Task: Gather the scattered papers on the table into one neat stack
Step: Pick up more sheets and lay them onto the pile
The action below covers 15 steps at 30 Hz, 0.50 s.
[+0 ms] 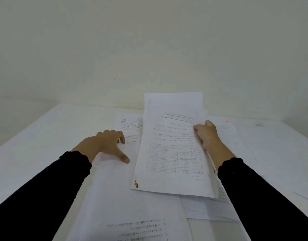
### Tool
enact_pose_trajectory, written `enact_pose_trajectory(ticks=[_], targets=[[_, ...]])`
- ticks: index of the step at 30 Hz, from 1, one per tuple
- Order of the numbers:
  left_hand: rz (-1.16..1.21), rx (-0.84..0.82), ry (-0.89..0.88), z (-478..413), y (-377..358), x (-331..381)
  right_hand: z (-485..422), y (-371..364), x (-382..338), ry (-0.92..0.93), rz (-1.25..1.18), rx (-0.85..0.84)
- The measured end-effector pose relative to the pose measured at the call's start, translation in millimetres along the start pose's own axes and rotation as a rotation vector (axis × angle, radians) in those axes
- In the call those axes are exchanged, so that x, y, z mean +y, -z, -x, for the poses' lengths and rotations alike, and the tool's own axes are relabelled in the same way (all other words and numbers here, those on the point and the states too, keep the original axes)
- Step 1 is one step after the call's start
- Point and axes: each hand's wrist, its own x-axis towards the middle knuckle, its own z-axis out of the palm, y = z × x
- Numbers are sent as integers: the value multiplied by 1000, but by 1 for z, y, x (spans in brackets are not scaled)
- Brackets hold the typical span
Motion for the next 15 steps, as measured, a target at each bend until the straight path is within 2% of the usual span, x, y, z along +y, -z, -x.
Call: enact_pose_trajectory(ticks=[6, 12, 15], targets=[[105, -7, -33, -2, 5, 2, 3, 1, 3, -15, -13, -90], [329, 197, -94, -5, 17, 7, 9, -2, 2, -27, -97, -248], [506, 385, -70, -7, 27, 12, 10, -4, 1, -23, -91, -284]])
